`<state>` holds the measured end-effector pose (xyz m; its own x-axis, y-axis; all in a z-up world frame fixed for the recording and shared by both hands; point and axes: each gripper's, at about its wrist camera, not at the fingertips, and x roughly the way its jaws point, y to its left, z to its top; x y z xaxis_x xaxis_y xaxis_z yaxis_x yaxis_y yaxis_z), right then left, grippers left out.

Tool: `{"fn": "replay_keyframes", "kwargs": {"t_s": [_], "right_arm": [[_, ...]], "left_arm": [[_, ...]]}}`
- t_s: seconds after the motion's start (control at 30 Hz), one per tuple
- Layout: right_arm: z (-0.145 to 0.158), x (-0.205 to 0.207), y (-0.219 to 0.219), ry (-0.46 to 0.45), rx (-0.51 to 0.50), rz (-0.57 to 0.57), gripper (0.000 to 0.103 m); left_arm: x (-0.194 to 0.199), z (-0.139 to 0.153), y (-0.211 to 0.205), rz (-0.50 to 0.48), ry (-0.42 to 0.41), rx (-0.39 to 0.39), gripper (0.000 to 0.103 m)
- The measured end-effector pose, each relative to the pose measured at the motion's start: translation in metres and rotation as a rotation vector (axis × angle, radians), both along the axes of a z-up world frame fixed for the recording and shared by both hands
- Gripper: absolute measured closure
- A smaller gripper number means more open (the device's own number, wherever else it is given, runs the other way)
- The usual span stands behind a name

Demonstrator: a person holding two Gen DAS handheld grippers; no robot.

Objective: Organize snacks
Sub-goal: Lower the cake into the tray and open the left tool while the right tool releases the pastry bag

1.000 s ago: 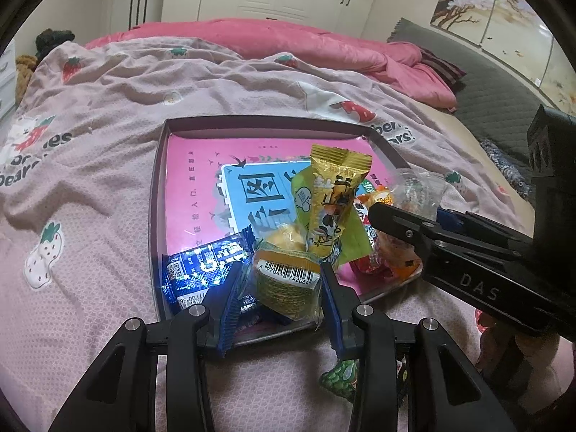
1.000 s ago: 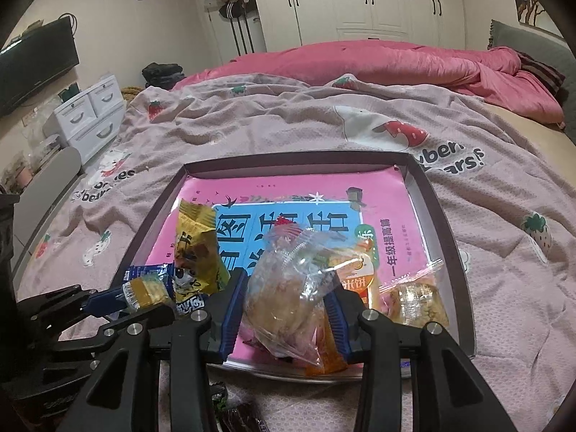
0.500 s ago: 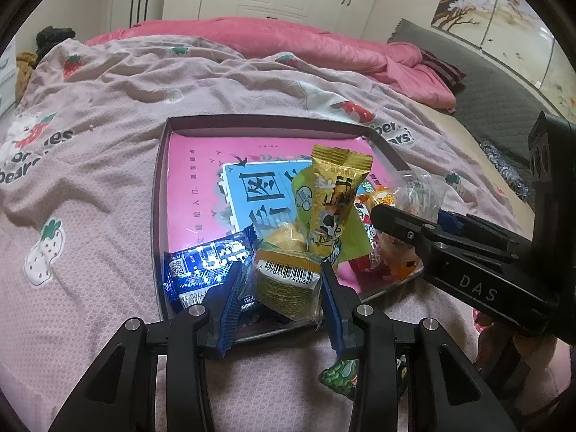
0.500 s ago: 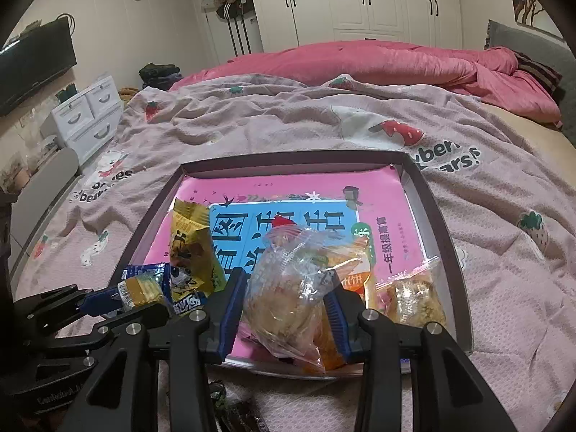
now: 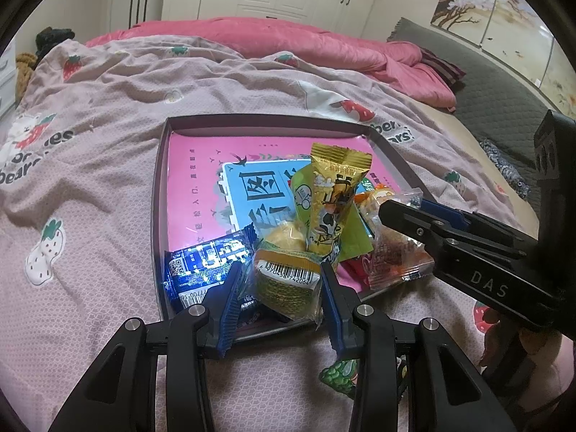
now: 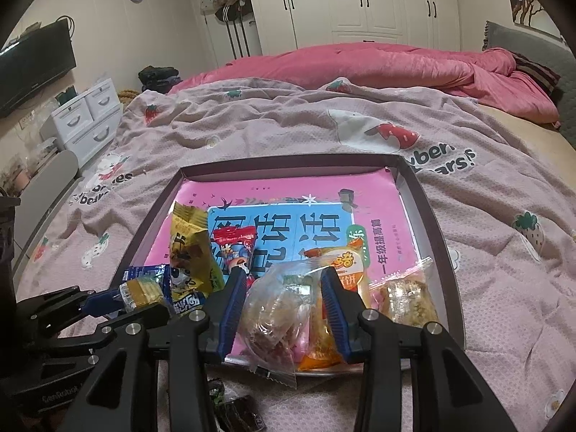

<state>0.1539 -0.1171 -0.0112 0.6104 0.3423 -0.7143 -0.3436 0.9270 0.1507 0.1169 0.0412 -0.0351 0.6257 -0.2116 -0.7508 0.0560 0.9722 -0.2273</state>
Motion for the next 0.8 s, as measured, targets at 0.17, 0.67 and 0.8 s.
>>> {"fn": "replay_keyframes", "kwargs": {"t_s": [0.17,0.67,0.8], "right_arm": [[0.005,-0.006,-0.006,-0.019,-0.009,-0.004,0.06],[0.014,-0.019,-0.028,-0.027,0.01,-0.037,0.056],[0.018,-0.025,-0.03,-0.034,0.012,-0.032,0.055]], "left_arm": [[0.0,0.0,0.0,0.001,-0.001,-0.01,0.06],[-0.001,0.002,0.006,0.013,-0.005,-0.022,0.051],[-0.003,0.004,0.008,0.017,-0.01,-0.023,0.047]]}}
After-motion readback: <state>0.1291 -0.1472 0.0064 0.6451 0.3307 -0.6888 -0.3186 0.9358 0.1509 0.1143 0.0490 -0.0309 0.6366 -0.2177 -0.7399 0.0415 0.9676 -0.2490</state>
